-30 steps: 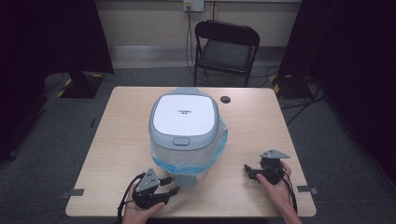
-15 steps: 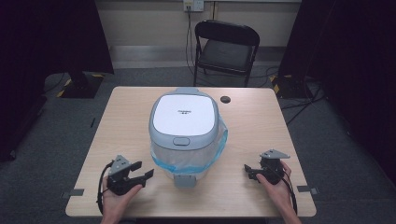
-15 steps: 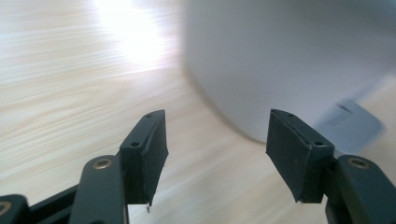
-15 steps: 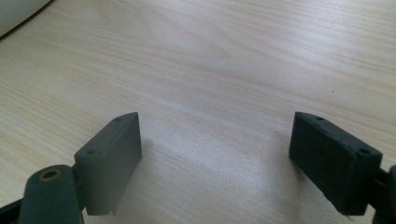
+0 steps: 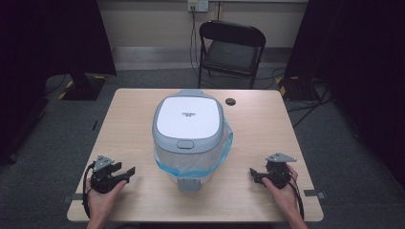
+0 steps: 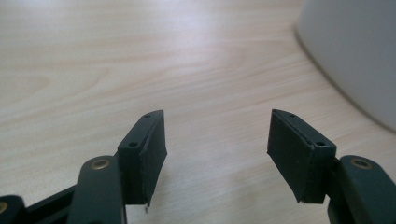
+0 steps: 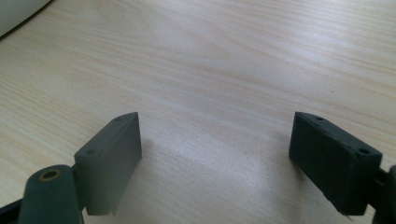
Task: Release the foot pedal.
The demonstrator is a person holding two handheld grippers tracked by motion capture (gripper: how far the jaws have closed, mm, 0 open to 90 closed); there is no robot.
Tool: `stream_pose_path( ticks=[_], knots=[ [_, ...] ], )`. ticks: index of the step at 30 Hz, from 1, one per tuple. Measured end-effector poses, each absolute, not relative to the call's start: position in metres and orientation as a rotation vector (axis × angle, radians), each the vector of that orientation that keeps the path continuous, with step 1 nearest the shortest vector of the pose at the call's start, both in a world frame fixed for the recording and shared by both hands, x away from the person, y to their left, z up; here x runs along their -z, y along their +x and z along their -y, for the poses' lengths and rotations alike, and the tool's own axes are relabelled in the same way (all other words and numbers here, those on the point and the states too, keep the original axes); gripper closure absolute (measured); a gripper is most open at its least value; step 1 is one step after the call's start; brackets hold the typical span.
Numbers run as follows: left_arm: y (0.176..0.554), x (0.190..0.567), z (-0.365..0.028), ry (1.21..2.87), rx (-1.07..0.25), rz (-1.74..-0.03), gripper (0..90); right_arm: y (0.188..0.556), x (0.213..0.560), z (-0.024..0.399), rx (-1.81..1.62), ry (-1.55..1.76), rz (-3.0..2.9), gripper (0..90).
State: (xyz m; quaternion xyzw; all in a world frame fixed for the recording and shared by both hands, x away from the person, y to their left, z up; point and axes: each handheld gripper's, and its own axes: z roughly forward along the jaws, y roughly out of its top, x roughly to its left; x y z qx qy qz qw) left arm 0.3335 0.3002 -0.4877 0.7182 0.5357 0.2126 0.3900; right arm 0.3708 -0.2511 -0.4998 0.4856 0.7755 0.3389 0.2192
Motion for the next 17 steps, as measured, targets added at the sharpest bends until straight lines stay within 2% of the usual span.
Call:
stream_pose_path(
  ticks=[1, 4, 7, 17],
  knots=[
    [0.335, 0.491, -0.298, 1.872, -0.592, -1.374, 37.0, 0.371, 0.500, 0.251, -0.938, 1.343, -2.145, 16.0],
    [0.340, 0.497, -0.298, 1.890, -0.577, -1.386, 36.3, 0.371, 0.500, 0.251, -0.938, 1.343, -2.145, 16.0],
    [0.341, 0.501, -0.296, 1.924, -0.636, -1.380, 32.4, 0.371, 0.500, 0.251, -0.938, 1.342, -2.147, 15.9],
    [0.344, 0.502, -0.297, 1.912, -0.635, -1.412, 26.1, 0.371, 0.500, 0.251, -0.937, 1.340, -2.148, 15.9]
  ],
)
